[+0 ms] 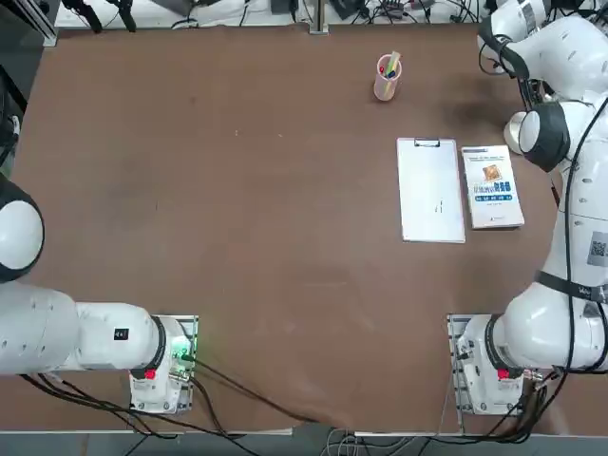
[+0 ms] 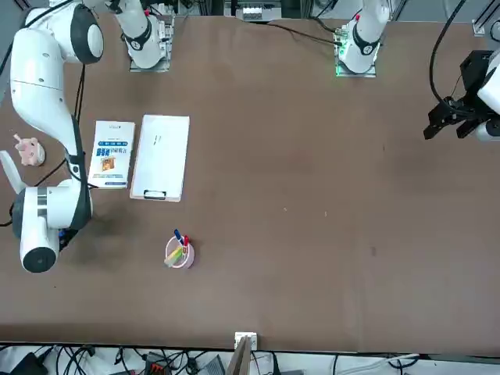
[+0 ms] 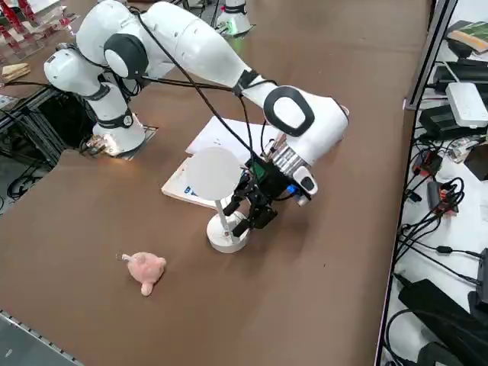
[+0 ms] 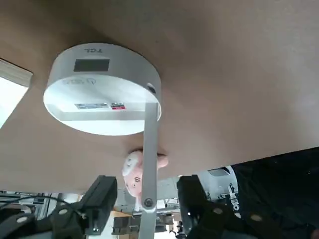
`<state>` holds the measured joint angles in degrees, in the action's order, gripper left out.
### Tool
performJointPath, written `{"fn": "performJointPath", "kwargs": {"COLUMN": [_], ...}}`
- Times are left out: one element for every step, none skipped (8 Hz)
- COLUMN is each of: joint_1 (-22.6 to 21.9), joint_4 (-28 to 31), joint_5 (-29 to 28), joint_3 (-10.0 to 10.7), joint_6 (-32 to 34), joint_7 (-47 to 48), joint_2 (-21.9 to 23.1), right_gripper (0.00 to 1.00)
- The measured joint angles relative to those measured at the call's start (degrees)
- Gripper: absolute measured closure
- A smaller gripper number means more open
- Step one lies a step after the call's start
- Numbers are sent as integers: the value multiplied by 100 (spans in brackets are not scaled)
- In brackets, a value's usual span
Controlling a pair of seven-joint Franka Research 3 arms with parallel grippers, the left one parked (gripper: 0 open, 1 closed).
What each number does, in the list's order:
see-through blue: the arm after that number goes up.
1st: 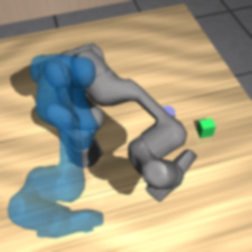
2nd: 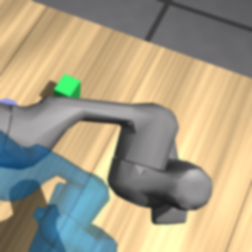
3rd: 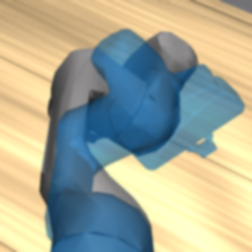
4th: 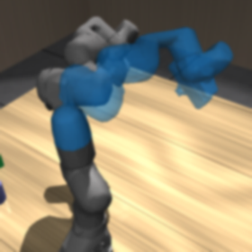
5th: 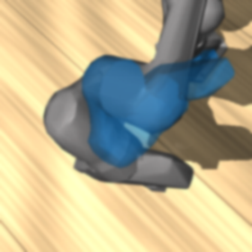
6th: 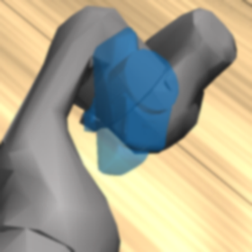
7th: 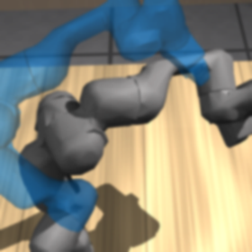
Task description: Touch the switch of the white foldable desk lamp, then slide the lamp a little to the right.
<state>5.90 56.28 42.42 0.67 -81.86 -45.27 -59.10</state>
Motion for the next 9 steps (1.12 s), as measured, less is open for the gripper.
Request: {"fn": "performJointPath", "kwargs": {"joint_1": [-9,-26,-65,-115,-160,-200,-257,-333,-412], "joint_4": [-13,-26,-49,-84,-111,-150,-182,-204,-231], "joint_5": [0,0,0,0,0,0,0,0,-7], "joint_3": [-16,-35,-55,-63,-64,-66,-67,-70,-76], "joint_6": [11,22,25,26,26,28,31,43,60], "joint_7": [1,0,1,-24,-69,-101,-118,-127,-150], "joint_2": [0,0,2,8,21,39,83,174,295], "right_gripper": [22,17,13,7,4,3,1,0,0]}}
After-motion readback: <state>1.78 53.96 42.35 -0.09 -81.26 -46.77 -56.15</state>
